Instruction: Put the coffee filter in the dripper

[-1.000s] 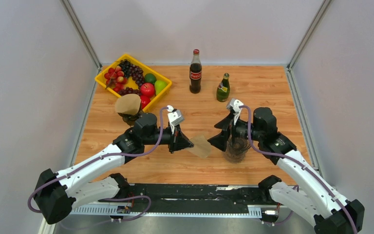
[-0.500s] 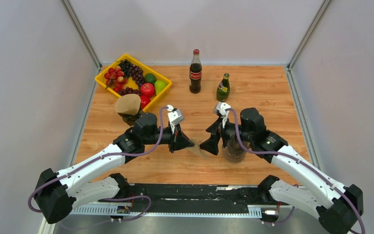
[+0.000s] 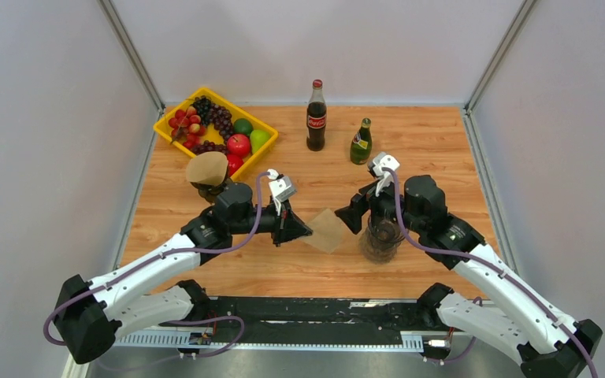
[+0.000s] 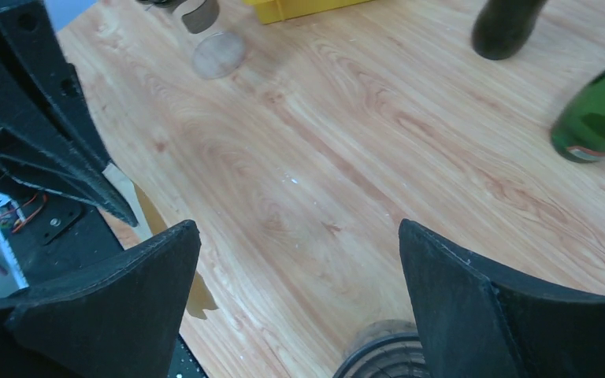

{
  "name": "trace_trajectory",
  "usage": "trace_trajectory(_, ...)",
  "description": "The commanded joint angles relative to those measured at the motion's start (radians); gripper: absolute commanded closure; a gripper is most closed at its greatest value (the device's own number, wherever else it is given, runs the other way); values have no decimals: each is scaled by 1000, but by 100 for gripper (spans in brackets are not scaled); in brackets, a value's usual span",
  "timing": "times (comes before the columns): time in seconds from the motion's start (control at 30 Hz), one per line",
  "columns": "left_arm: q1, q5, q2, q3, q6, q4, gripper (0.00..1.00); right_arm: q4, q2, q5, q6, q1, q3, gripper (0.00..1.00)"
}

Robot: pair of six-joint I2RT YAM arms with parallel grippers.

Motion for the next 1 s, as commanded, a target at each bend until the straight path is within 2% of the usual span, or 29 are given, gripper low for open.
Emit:
trace_trajectory(0.0, -2, -9, -24, 19, -1, 11, 100, -64, -17, 97, -1, 4, 48, 0)
trace_trajectory(0.27, -1, -14, -26, 19, -2, 10, 100, -73, -31, -42, -39, 4, 54, 0)
trace_trajectory(0.57, -1, -16, -15, 21, 1, 5, 100, -79, -45, -9, -40, 4, 67, 0)
trace_trajectory(0.97, -2, -19, -7, 29, 9, -7, 100, -108, -52, -47, -57, 5, 83, 0)
